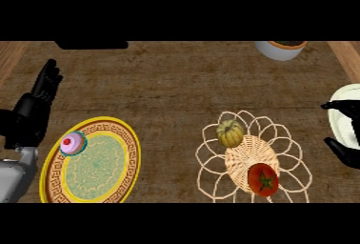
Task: Pick the tomato from the placemat and place it in the bowl
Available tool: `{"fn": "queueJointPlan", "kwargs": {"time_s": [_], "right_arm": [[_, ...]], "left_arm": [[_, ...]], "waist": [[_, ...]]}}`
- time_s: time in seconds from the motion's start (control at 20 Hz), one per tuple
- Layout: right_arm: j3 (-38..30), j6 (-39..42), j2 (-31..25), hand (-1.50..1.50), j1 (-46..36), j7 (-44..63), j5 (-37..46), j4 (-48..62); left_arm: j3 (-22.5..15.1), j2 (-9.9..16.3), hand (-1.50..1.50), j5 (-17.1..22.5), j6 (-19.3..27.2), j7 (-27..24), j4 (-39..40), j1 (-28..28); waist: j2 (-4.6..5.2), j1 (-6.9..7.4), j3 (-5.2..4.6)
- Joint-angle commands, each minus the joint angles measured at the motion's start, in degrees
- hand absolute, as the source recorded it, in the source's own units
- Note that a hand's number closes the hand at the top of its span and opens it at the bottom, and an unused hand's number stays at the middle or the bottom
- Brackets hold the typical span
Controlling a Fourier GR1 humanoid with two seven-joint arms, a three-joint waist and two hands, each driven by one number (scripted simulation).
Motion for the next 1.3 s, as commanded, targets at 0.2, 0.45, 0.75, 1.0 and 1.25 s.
{"fn": "queueJointPlan", "kwargs": {"time_s": [0.2,0.45,0.75,1.0,1.25], "right_arm": [[-1.4,9.9,-7.3,-1.5,7.7,-27.9,16.3,1.8],[1.1,4.9,-14.5,-1.5,9.6,-24.1,24.5,-5.1],[6.7,-1.9,-18.2,-1.5,10.5,-11.5,35.8,-15.8],[10.6,-1.5,-17.3,-1.5,11.7,-4.9,41.9,-23.3],[15.2,2.6,-15.7,-1.5,13.8,2.9,45.5,-32.4]], "left_arm": [[-2.1,-3.3,0.0,-2.7,3.7,2.1,-2.0,2.6],[-2.1,-2.3,0.0,-5.1,4.0,3.5,-2.3,2.1],[-2.1,-3.7,0.0,-5.0,3.1,2.1,-2.8,3.5],[-3.1,-5.7,0.0,-7.9,5.3,3.9,-6.3,4.8],[-0.4,-5.0,0.0,-7.2,1.6,6.3,-3.6,0.1]], "waist": [[-0.44,0.28,-0.21],[-0.49,0.15,-0.34],[-0.52,0.63,-0.46],[-0.57,0.78,-0.4],[-0.48,0.06,-0.41]]}}
